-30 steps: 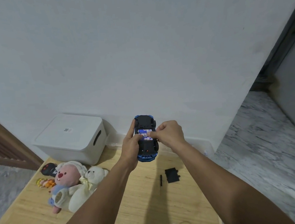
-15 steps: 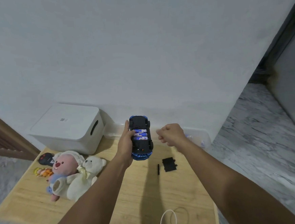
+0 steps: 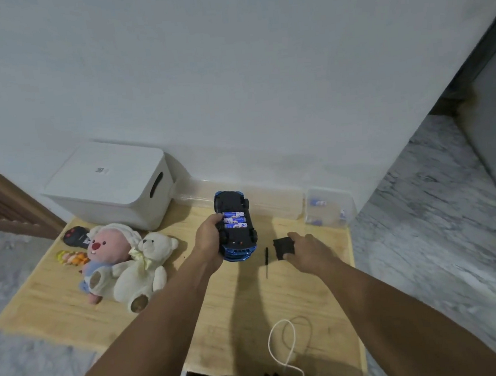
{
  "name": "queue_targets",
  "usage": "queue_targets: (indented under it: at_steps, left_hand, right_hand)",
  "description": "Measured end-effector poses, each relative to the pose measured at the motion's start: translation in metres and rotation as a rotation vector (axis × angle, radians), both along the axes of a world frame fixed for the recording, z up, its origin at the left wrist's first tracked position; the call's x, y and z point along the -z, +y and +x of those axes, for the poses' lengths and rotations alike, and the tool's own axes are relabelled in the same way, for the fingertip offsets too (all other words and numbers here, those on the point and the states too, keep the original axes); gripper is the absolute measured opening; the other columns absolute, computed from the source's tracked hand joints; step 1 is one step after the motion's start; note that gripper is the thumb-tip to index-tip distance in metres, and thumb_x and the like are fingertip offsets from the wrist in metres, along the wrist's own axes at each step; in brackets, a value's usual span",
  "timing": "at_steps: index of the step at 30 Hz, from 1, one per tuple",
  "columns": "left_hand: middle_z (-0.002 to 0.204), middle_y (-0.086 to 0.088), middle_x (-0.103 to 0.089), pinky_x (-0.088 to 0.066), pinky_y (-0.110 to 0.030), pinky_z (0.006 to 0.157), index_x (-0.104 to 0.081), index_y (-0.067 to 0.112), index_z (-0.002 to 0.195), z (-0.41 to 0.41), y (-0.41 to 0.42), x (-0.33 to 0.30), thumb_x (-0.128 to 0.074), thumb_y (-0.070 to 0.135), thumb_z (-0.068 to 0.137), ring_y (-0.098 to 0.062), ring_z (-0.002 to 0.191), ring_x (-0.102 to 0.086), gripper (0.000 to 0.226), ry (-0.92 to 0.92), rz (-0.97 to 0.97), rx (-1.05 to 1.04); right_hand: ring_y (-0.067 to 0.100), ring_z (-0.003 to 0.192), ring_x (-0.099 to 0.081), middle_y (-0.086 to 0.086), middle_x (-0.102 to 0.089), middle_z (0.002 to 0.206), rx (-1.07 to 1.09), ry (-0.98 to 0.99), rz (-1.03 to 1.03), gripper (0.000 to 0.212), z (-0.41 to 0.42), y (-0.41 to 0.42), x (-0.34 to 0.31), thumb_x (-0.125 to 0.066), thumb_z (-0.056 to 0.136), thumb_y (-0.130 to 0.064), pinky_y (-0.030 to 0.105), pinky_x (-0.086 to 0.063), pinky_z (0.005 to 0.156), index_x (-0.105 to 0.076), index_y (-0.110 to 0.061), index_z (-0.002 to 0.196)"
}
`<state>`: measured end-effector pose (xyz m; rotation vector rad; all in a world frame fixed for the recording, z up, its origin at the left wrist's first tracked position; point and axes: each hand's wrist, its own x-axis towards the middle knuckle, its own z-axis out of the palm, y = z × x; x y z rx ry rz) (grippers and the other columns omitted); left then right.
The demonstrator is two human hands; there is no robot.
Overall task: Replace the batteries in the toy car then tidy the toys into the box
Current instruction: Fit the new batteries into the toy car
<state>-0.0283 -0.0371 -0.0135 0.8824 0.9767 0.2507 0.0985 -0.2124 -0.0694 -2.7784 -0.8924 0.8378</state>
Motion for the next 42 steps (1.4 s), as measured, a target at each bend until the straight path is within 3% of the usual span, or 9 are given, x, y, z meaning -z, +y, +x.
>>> queue_targets:
  at_steps: [5,9,12,18,22,25,29,35,42]
  left_hand:
    - [0.1,-0.016,-0.071,-0.056,-0.041,0.077,-0.063,0.003,0.116,-0.002,0.002,0.002,-0.039,0.025,0.098,-0.031,0.084,-0.069,0.037,-0.01,-0.019,0.016]
    - [0.108,-0.019,-0.07,-0.051,-0.052,0.095,-0.064,0.002,0.119,-0.003,0.004,0.007,-0.036,0.029,0.097,-0.035,0.092,-0.068,0.045,-0.026,-0.036,0.027]
    - [0.109,-0.019,-0.069,-0.051,-0.051,0.095,-0.065,0.003,0.118,-0.003,0.002,0.008,-0.034,0.028,0.097,-0.035,0.092,-0.067,0.045,-0.03,-0.055,0.022]
    - [0.115,-0.021,-0.068,-0.049,-0.053,0.098,-0.066,0.004,0.118,-0.002,0.0,0.005,-0.039,0.032,0.096,-0.037,0.097,-0.067,0.045,-0.023,-0.095,0.015]
    - [0.117,-0.022,-0.067,-0.046,-0.056,0.1,-0.065,0.003,0.118,0.0,0.001,0.004,-0.042,0.032,0.094,-0.041,0.105,-0.064,0.044,-0.039,-0.1,0.02]
    - [0.108,-0.02,-0.07,-0.049,-0.054,0.098,-0.067,0.003,0.113,0.004,0.003,0.002,-0.043,0.031,0.095,-0.039,0.097,-0.067,0.041,-0.05,-0.089,0.045]
    - [0.107,-0.02,-0.071,-0.053,-0.051,0.092,-0.068,0.004,0.112,0.006,0.005,-0.001,-0.046,0.033,0.094,-0.037,0.091,-0.069,0.041,-0.072,-0.07,0.078]
    - [0.1,-0.015,-0.071,-0.057,-0.041,0.076,-0.068,0.004,0.113,0.008,0.006,-0.009,-0.049,0.033,0.093,-0.032,0.081,-0.07,0.041,-0.118,-0.051,0.13]
    - [0.108,-0.018,-0.069,-0.056,-0.044,0.084,-0.063,0.002,0.122,0.009,0.005,-0.019,-0.049,0.034,0.093,-0.035,0.089,-0.068,0.045,-0.175,-0.083,0.173]
  right_hand:
    - [0.034,0.114,-0.049,0.013,-0.047,0.127,0.042,-0.037,-0.022,0.056,-0.004,0.002,0.01,-0.052,0.092,-0.049,0.039,-0.044,0.083,-0.033,-0.029,0.141]
    - [0.031,0.105,-0.052,0.011,-0.049,0.118,0.097,-0.069,-0.005,0.043,-0.007,0.007,0.008,-0.065,0.088,-0.036,0.035,-0.042,0.071,-0.045,-0.019,0.121]
    - [0.027,0.094,-0.056,0.01,-0.057,0.111,0.123,-0.049,0.054,0.036,-0.005,0.008,0.005,-0.069,0.085,-0.026,0.032,-0.042,0.067,-0.047,-0.016,0.112]
    - [0.029,0.084,-0.065,0.008,-0.068,0.098,0.318,0.052,0.359,0.015,0.015,0.015,-0.019,-0.062,0.088,-0.017,0.036,-0.055,0.072,-0.056,-0.024,0.101]
    - [0.024,0.075,-0.068,0.005,-0.063,0.094,0.456,0.203,0.587,0.008,0.029,0.03,-0.06,-0.057,0.094,-0.019,0.035,-0.057,0.061,-0.057,-0.017,0.101]
    - [0.019,0.08,-0.066,0.009,-0.062,0.098,0.506,0.34,0.719,0.006,0.036,0.04,-0.086,-0.056,0.095,-0.014,0.042,-0.061,0.072,-0.057,-0.012,0.1]
    - [0.029,0.085,-0.068,0.015,-0.062,0.1,0.429,0.489,0.803,0.016,0.036,0.049,-0.114,-0.054,0.094,-0.006,0.042,-0.061,0.064,-0.061,-0.012,0.107]
    - [0.032,0.09,-0.066,0.011,-0.059,0.096,0.252,0.49,0.815,0.028,0.03,0.058,-0.132,-0.056,0.095,-0.004,0.04,-0.062,0.06,-0.069,-0.016,0.116]
    - [0.022,0.076,-0.064,0.007,-0.063,0.093,0.089,0.426,0.739,0.037,0.026,0.069,-0.146,-0.063,0.083,0.01,0.033,-0.06,0.07,-0.064,-0.01,0.114]
